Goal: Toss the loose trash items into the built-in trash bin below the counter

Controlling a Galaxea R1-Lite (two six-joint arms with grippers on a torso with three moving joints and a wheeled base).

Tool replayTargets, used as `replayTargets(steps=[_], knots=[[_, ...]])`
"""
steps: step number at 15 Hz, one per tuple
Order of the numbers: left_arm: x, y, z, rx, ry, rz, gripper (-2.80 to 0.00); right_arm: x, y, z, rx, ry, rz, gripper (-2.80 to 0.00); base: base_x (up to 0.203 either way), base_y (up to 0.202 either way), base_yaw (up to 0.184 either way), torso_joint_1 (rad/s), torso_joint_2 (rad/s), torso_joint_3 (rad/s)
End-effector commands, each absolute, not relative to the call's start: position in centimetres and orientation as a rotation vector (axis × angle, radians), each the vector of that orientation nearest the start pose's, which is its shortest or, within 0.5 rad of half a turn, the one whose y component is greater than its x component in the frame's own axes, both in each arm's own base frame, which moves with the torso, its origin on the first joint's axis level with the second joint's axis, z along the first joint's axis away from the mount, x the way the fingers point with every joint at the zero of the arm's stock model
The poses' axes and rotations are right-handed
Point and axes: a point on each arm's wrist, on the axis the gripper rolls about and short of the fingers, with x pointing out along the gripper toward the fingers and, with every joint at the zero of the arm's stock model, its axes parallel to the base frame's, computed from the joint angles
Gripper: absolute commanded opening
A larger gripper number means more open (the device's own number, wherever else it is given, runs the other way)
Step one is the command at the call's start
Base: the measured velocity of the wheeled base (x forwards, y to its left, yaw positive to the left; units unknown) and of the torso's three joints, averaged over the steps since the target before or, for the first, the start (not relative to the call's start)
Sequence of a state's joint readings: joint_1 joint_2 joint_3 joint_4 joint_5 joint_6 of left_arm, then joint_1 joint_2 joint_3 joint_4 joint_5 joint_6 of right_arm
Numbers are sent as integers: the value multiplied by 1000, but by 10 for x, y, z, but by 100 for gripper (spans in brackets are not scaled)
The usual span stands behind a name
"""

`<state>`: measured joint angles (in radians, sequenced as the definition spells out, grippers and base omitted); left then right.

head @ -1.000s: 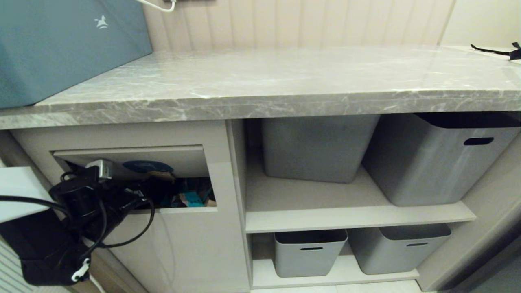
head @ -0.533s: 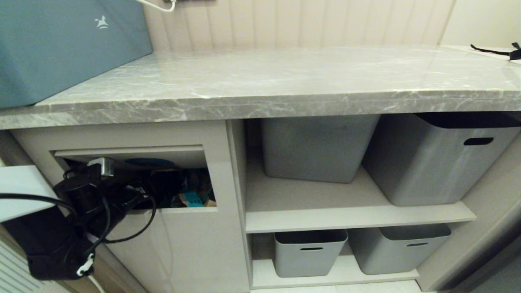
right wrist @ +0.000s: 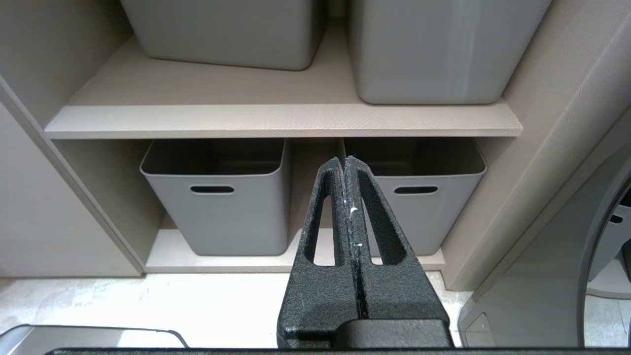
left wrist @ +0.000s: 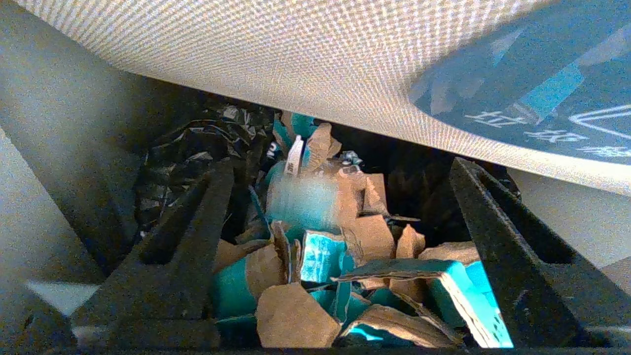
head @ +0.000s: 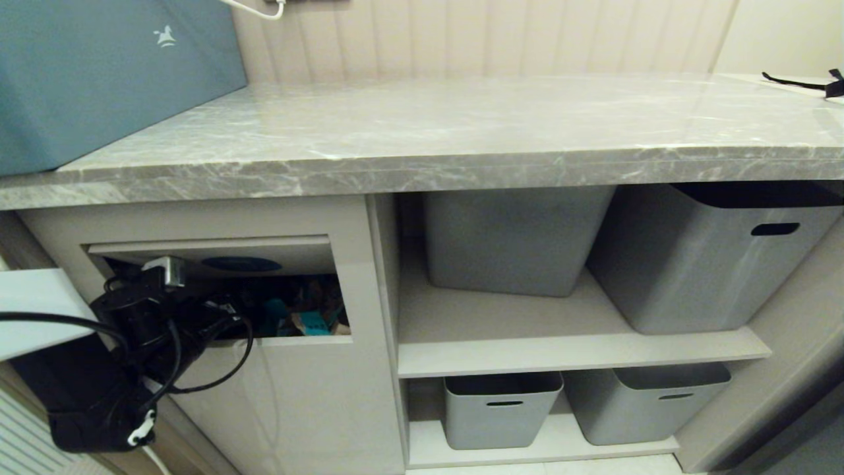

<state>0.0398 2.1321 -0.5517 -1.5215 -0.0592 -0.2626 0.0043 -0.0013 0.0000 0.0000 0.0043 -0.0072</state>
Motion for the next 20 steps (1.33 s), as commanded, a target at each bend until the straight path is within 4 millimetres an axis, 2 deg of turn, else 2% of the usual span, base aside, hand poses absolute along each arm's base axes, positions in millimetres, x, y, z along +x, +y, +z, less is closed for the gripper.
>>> replayTargets(steps=[1,3,5,7,11,14,15,17,20], knots=[[335,12,74,-266,52,-13,0,-23,0,75,-8,0,9,-280,0,0,0,0,0,0],[333,12,74,-265,58,-11,0,-23,0,75,-8,0,9,-280,0,0,0,0,0,0],[321,10,74,-267,83,-9,0,-23,0,75,-8,0,9,-280,0,0,0,0,0,0],[297,7,79,-268,112,-11,0,-23,0,75,-8,0,9,-280,0,0,0,0,0,0],[243,2,113,-280,48,-1,0,-23,0,75,-8,0,9,-280,0,0,0,0,0,0],[196,2,142,-301,-74,28,0,-23,0,75,-8,0,9,-280,0,0,0,0,0,0],[180,2,146,-308,-105,54,-280,-23,0,75,-6,0,9,-280,0,0,0,0,0,0],[157,4,151,-318,-151,89,-280,-23,0,75,-8,0,9,-280,0,0,0,0,0,0],[133,6,171,-297,-293,96,-280,-23,0,75,-8,0,9,-280,0,0,0,0,0,0]])
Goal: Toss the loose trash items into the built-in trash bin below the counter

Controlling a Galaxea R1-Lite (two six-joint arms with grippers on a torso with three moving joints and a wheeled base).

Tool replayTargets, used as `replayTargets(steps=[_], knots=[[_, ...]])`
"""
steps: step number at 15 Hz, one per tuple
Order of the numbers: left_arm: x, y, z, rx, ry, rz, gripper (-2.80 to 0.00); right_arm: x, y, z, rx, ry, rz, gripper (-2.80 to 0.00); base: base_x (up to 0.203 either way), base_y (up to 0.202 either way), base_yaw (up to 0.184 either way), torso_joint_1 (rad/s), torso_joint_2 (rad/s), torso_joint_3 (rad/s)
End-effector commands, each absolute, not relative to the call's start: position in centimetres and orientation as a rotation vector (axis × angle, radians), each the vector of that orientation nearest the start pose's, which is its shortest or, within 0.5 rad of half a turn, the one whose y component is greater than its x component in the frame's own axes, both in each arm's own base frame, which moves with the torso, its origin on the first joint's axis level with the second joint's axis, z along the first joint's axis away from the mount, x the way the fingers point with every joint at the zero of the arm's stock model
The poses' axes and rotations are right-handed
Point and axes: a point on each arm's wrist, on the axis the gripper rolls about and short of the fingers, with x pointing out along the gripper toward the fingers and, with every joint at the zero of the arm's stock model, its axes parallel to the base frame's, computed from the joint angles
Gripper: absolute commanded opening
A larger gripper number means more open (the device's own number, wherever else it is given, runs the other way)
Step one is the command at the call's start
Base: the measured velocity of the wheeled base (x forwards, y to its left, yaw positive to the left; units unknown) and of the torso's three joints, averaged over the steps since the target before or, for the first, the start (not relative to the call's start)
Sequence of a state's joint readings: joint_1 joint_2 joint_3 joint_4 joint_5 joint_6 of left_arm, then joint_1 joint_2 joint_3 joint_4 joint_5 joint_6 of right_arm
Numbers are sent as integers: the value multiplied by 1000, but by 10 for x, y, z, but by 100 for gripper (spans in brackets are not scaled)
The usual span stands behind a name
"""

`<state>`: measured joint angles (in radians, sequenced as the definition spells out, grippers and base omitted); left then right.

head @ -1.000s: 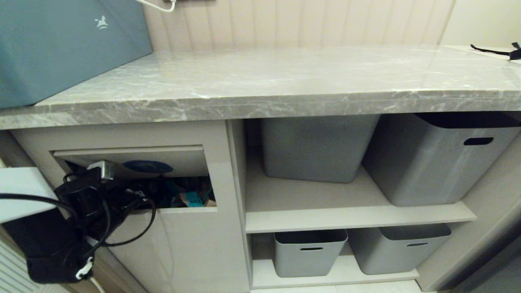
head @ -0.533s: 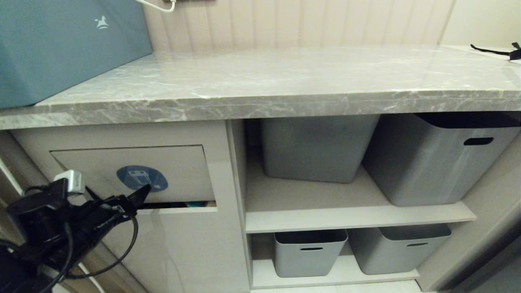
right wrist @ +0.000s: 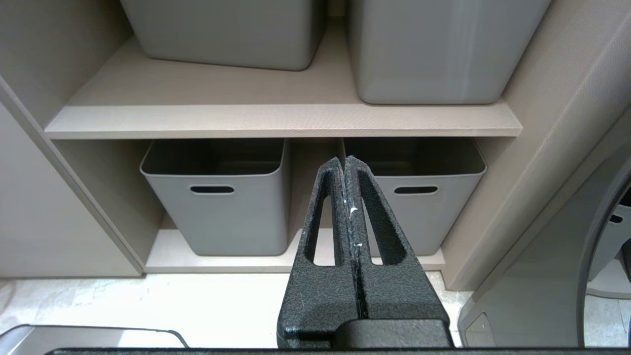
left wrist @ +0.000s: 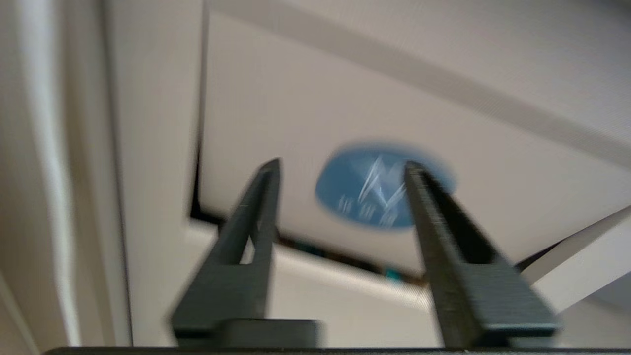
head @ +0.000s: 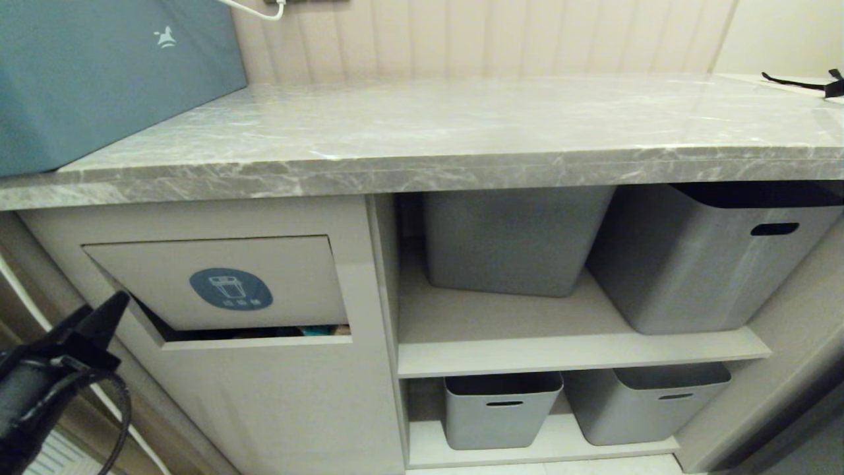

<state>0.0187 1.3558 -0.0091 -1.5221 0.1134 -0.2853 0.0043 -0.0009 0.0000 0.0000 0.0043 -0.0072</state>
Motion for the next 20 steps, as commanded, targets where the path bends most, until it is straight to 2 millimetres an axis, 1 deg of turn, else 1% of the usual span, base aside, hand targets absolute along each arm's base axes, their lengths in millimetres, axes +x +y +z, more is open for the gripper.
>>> replayTargets(steps=[1,3,4,6,8,9,10,12,14,15,17,18,20], knots=[[125,6,178,-275,-343,92,-280,-23,0,75,-8,0,9,-280,0,0,0,0,0,0],[111,6,191,-232,-411,92,-280,-23,0,75,-8,0,9,-280,0,0,0,0,0,0],[105,5,194,-215,-405,94,-280,-23,0,75,-8,0,9,-280,0,0,0,0,0,0],[93,5,192,-188,-293,96,-280,-23,0,75,-9,0,9,-280,0,0,0,0,0,0],[67,3,175,-131,-157,86,-280,-23,0,75,-8,0,9,-280,0,0,0,0,0,0],[49,3,163,-92,-106,79,-280,-23,0,75,-8,0,9,-280,0,0,0,0,0,0],[37,2,150,-57,-46,74,-280,-23,0,75,-8,0,9,-280,0,0,0,0,0,0],[4,1,127,18,-19,61,-280,-23,0,75,-6,0,9,-280,0,0,0,0,0,0],[-19,0,104,109,-25,35,-280,-23,0,75,-7,0,9,-280,0,0,0,0,0,0],[-26,0,95,150,-23,21,-280,-23,0,75,-5,0,9,-280,0,0,0,0,0,0],[-29,0,83,212,37,-10,-280,-23,0,76,-5,-1,9,-280,0,0,0,0,0,0],[-28,0,83,169,34,-13,-280,-23,0,75,-5,0,9,-280,0,0,0,0,0,0],[-26,0,77,24,56,5,-280,-23,0,75,-15,0,11,-280,0,0,0,0,0,0]])
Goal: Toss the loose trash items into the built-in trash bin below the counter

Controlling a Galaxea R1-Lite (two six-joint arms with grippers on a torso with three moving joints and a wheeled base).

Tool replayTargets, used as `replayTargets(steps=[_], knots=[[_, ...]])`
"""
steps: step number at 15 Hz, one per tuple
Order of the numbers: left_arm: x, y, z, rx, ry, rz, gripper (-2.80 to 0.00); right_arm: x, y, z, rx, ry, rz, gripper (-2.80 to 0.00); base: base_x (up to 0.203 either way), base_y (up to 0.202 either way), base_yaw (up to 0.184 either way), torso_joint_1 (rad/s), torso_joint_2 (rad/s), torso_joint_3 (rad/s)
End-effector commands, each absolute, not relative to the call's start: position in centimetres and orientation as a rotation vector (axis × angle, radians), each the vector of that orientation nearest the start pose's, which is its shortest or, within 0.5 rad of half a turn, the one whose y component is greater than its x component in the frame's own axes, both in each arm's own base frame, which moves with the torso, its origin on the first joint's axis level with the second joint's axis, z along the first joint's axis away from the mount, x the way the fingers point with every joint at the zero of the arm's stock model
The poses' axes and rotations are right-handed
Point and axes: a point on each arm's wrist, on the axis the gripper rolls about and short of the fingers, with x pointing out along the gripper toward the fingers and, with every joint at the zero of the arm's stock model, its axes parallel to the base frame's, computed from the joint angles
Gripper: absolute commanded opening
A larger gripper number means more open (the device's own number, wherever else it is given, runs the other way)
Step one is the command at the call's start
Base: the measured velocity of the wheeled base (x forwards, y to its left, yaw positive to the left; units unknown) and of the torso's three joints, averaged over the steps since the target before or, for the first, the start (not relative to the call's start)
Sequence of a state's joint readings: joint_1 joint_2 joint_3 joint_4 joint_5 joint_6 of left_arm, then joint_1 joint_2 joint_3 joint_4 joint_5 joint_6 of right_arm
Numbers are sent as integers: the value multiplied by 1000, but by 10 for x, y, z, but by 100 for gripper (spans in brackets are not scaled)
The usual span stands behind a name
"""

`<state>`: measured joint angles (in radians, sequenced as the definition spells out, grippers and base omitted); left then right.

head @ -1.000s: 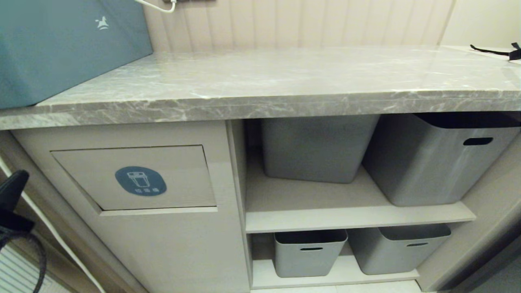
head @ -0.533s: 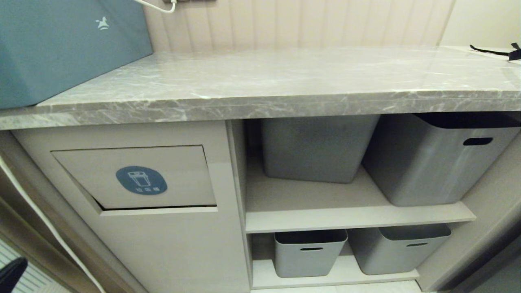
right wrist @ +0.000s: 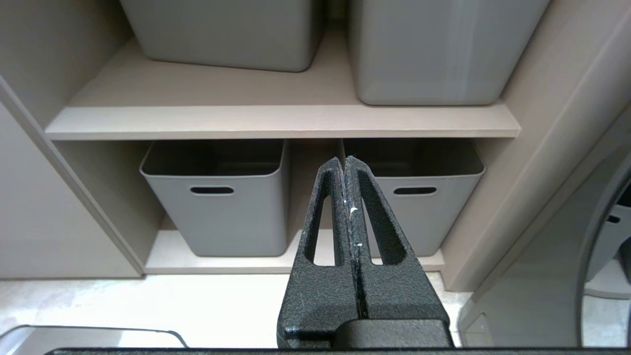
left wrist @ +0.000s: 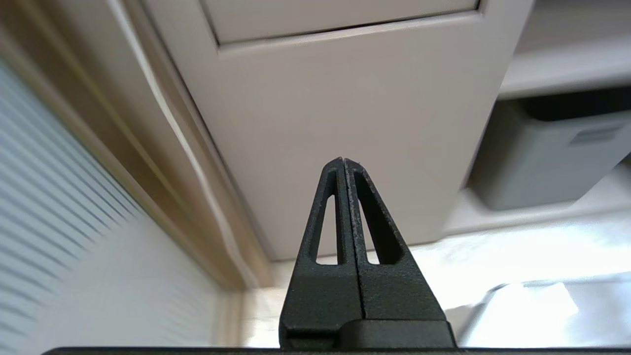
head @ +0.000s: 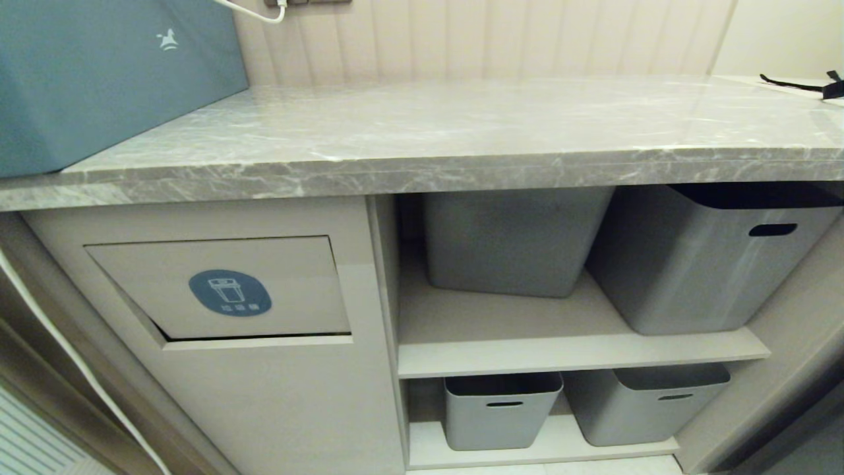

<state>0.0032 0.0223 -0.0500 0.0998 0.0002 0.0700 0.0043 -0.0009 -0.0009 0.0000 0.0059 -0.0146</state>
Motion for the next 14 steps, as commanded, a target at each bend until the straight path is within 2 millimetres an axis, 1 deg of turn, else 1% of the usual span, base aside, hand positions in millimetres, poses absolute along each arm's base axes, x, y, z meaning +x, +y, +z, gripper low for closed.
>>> replayTargets(steps=[1,11,14], knots=[[-27,0,77,41,62,-10,-280,-23,0,75,-15,0,12,-280,0,0,0,0,0,0],[-27,0,77,44,54,-14,-280,-23,0,76,-51,-1,19,-280,0,0,0,0,0,0],[-26,0,77,40,54,-7,-280,-23,0,75,-34,1,12,-280,0,0,0,0,0,0]])
